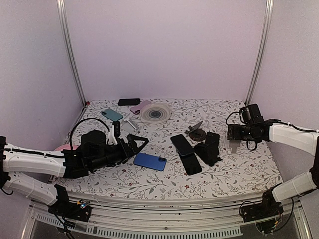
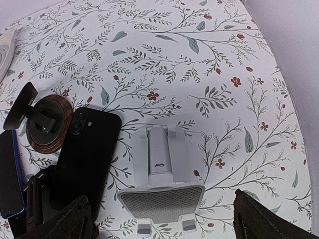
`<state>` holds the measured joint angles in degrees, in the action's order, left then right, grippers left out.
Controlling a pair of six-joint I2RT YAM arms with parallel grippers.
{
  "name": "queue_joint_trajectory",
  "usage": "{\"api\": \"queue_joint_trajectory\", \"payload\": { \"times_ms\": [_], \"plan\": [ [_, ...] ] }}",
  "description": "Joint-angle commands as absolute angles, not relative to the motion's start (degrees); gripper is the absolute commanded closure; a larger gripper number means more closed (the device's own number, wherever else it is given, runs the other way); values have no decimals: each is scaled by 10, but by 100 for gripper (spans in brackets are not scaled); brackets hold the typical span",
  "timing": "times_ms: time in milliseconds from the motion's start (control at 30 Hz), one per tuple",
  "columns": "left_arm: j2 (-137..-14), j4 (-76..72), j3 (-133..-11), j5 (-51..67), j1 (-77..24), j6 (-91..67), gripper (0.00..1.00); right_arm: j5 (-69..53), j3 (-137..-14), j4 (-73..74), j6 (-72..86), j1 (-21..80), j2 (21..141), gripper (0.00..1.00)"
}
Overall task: Place the phone on the phone stand
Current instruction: Pick up the phone at the center of the board.
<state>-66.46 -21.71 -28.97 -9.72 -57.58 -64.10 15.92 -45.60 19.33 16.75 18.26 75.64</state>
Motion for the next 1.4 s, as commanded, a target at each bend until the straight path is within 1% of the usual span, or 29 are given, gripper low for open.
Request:
{"api": "queue_joint_trajectory", "payload": {
  "times_ms": [0,333,567,733,933,1067,1367],
  "plan": [
    [-665,-212,-282,-100,-572,-628,3,167,-471,211,176,191,727,1],
    [-664,-214,-276,-101,-572,-630,3,174,-505,242,176,268,687,1],
    [-661,-211,-272,-104,-572,-629,3,161,-529,227,186,354,716,1],
    [-656,-209,-268,-109,-571,-630,3,173,-571,221,198,427,780,1],
    [-653,-202,-268,-111,-571,-630,3,157,-650,211,195,484,899,1],
    [-643,-197,-263,-115,-570,-631,3,127,-697,205,193,490,969,1],
    [-615,-180,-250,-125,-566,-631,3,114,-774,207,173,483,1090,2]
  ]
}}
